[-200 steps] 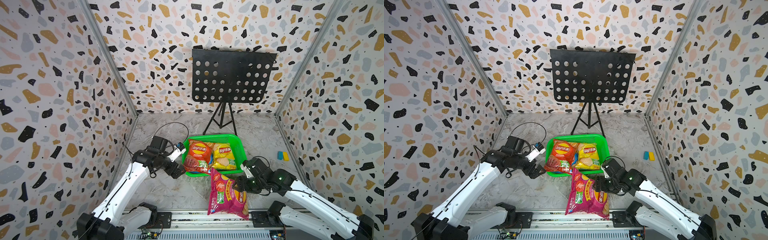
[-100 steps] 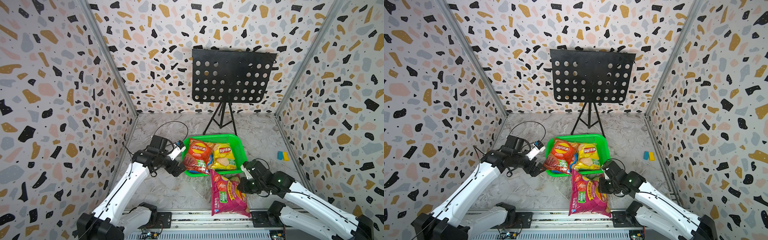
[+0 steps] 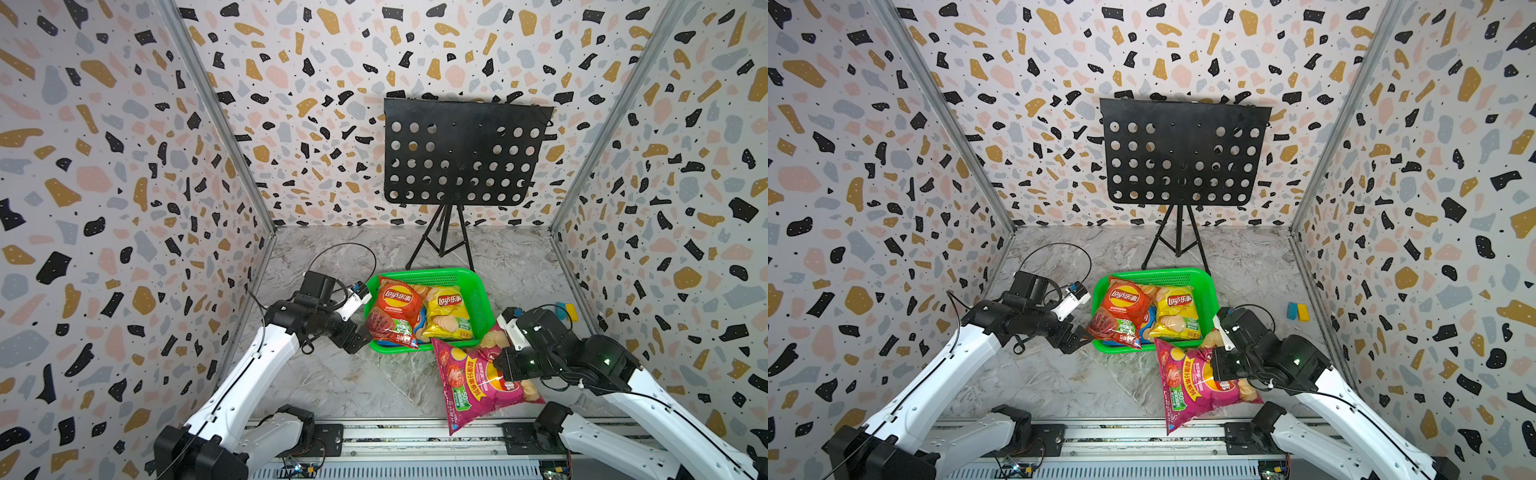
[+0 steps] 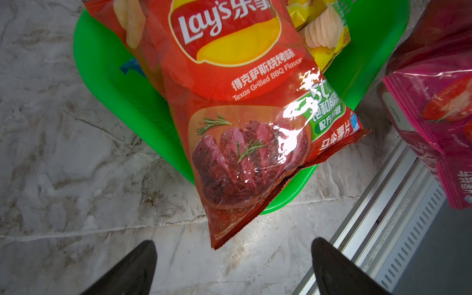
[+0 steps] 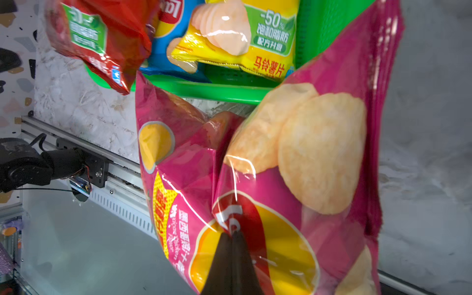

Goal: Put the potato chips into the basket
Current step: Pick up the potato chip from the center of the board.

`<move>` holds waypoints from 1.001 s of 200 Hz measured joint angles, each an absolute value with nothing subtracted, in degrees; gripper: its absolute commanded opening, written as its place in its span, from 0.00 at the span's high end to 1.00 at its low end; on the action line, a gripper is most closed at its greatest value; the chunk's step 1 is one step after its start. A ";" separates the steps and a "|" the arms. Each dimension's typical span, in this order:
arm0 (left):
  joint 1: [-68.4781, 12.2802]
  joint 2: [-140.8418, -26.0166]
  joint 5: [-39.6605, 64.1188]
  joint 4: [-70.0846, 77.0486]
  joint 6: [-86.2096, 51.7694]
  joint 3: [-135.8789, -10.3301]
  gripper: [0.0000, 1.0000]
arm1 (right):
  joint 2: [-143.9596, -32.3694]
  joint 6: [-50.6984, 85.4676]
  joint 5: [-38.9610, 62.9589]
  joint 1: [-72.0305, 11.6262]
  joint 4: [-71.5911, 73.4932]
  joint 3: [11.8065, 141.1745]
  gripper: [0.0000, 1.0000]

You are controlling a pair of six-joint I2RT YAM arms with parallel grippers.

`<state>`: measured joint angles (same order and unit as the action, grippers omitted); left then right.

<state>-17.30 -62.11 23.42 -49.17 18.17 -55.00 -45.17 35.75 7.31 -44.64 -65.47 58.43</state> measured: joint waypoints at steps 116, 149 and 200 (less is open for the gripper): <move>-17.30 -62.15 22.81 -48.31 17.98 -53.91 0.03 | -71.55 6.15 -11.46 -44.64 -75.94 91.90 1.00; -17.30 -62.15 22.13 -48.23 17.87 -53.74 0.03 | -76.79 -4.89 -16.58 -44.64 -75.24 96.77 1.00; -17.30 -62.48 21.91 -47.90 17.72 -53.71 0.03 | -80.40 -24.03 -19.29 -44.64 -67.70 94.26 1.00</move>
<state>-17.30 -62.48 21.91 -47.90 17.72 -53.71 -80.40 -24.03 -19.29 -44.64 -67.70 94.26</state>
